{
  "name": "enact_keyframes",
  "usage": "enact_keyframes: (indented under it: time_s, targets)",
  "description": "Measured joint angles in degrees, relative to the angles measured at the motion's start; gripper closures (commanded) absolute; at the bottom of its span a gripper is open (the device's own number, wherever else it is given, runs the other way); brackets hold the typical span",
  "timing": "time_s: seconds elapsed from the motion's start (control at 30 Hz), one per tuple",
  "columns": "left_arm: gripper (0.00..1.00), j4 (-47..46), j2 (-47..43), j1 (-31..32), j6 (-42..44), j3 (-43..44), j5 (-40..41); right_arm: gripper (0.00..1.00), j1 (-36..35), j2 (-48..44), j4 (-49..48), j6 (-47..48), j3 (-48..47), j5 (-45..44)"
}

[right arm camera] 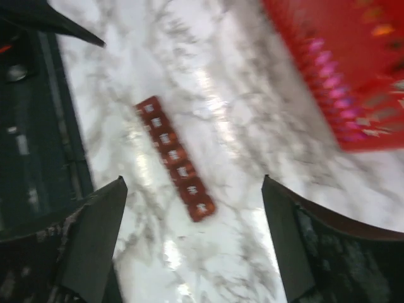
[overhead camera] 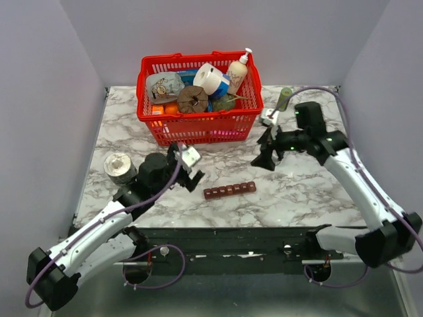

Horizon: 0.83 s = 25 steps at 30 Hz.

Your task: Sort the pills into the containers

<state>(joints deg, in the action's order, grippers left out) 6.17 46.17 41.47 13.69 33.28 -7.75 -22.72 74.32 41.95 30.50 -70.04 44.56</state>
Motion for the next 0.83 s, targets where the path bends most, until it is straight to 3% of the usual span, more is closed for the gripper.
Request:
enact_keyframes:
  time_s: [0.2,0.3,0.47,0.83]
  targets:
    - [0.01,1.5,-0.3,-12.0,-18.4,10.6,3.0,0.0,11.9,-14.6,-8.3,-8.2,1.7,-14.7]
    - [0.01,4.2,0.5,-13.5,-23.9,18.1,6.0,0.0,17.4,-17.7,-11.8,-15.3,0.7,-23.6]
    - [0.01,7.3,1.6,-13.6,-25.3,23.9,9.4,0.0,19.2,-19.7,-14.5,-23.3,-1.3,-33.0]
    - [0.01,11.7,0.2,-13.6,-23.6,21.8,13.2,0.0,19.2,-21.5,-14.5,-27.9,-2.3,-38.9]
